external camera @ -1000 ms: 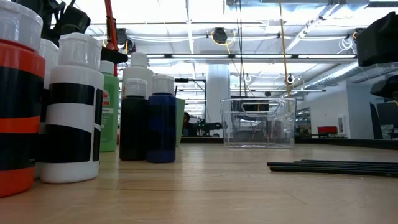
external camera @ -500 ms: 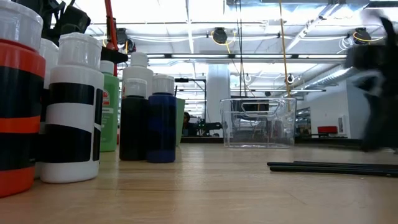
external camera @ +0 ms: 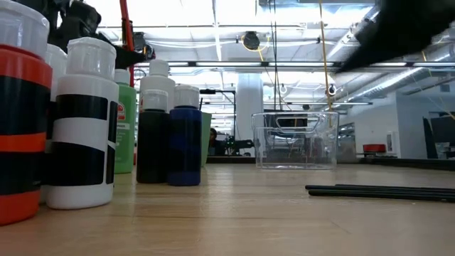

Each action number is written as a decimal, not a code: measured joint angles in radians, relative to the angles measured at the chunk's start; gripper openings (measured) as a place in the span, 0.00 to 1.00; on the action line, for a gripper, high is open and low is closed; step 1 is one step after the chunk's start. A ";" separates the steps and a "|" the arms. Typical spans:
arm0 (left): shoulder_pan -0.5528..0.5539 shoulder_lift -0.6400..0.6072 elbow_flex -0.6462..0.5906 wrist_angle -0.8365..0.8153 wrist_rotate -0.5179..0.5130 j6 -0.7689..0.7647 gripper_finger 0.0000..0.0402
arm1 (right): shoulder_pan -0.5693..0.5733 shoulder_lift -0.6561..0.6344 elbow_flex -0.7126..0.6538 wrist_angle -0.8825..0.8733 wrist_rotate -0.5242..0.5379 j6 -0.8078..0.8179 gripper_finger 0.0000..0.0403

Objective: Pick & Place Paint Supplies
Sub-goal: Put the silver paintbrush into the green cup

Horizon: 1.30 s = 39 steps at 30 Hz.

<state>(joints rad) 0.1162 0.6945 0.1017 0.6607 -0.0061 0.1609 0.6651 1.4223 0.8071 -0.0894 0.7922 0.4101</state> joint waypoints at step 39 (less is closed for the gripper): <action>-0.065 0.045 0.000 0.044 0.136 0.088 0.06 | -0.173 0.148 0.128 -0.226 -0.489 0.261 0.10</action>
<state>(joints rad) 0.0507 0.7399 0.1018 0.7042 0.1304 0.2488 0.4917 1.5706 0.9349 -0.3159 0.3037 0.6713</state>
